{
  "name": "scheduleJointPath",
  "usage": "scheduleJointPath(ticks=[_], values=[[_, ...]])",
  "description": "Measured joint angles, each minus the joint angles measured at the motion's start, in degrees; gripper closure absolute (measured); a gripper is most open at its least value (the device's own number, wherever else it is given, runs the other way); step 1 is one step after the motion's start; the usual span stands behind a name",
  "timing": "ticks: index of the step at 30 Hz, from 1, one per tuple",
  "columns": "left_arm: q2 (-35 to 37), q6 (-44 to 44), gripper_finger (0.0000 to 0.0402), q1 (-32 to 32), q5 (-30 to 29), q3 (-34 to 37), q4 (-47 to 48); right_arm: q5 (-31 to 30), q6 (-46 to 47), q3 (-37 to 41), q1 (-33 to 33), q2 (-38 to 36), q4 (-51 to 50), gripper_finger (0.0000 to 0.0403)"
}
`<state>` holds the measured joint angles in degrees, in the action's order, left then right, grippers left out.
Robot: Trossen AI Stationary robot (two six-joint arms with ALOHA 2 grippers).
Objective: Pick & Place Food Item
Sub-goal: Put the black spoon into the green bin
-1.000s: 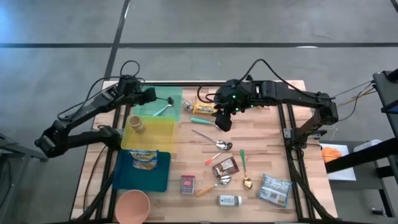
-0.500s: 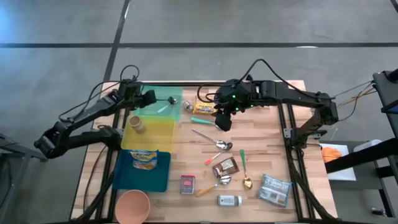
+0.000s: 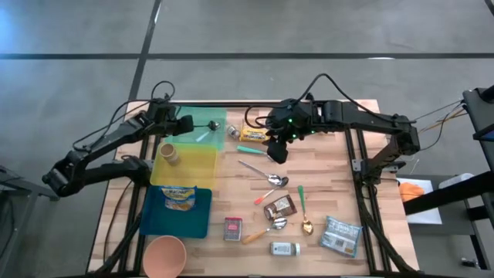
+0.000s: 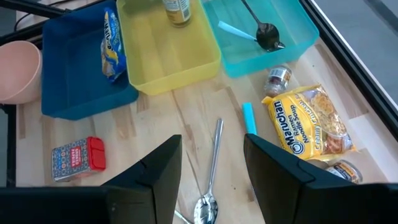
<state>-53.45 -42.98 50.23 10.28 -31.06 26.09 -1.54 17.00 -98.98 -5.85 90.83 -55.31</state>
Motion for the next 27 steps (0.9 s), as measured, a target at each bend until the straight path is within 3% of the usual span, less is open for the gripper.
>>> scheduleJointPath(ticks=[27], values=[[-0.3, 4.3, 0.0395, 0.0, -0.5, 0.2, 4.9, 0.1, 0.2, 0.0, 1.6, 0.0, -1.6, 0.023]])
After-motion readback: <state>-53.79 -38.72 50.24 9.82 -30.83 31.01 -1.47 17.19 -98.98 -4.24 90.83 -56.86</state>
